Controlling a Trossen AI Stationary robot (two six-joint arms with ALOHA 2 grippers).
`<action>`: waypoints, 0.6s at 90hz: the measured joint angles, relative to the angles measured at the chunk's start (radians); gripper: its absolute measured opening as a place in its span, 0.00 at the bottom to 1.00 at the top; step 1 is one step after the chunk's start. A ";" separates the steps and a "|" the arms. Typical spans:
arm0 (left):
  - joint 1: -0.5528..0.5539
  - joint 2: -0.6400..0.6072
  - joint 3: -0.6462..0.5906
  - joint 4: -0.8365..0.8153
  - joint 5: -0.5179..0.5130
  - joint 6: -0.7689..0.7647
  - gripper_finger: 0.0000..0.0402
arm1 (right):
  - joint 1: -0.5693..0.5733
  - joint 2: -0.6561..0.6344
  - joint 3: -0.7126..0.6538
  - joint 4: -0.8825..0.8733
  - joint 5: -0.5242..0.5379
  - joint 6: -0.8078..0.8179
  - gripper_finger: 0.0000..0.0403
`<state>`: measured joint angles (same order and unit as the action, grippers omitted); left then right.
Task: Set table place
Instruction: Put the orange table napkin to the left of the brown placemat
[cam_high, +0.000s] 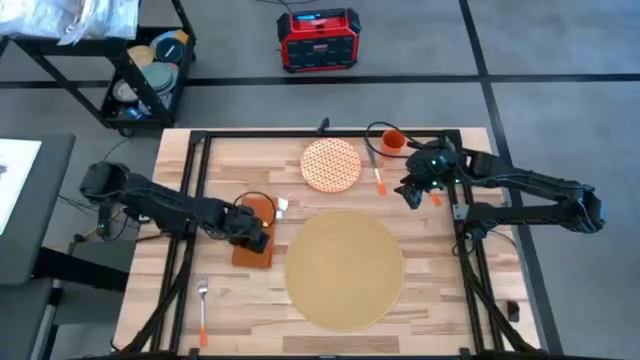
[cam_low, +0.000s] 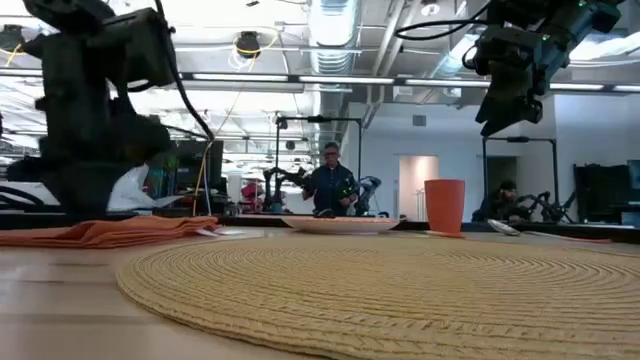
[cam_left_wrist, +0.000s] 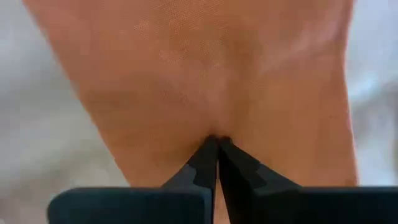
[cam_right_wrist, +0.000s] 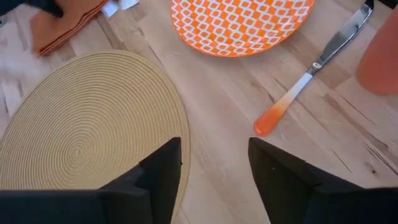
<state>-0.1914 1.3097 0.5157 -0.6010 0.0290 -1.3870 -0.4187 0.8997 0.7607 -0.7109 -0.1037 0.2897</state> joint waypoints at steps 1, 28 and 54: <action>-0.005 0.000 0.000 -0.002 0.005 -0.009 0.00 | 0.000 0.000 0.000 0.000 0.000 0.000 0.42; -0.213 -0.011 0.035 -0.065 0.049 -0.332 0.00 | 0.000 0.000 0.000 0.000 -0.005 -0.004 0.41; -0.415 -0.009 0.050 -0.073 0.060 -0.597 0.00 | 0.000 0.000 0.000 0.000 -0.006 -0.032 0.41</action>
<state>-0.6066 1.3004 0.5659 -0.6744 0.0891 -1.9840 -0.4187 0.8993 0.7609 -0.7109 -0.1094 0.2581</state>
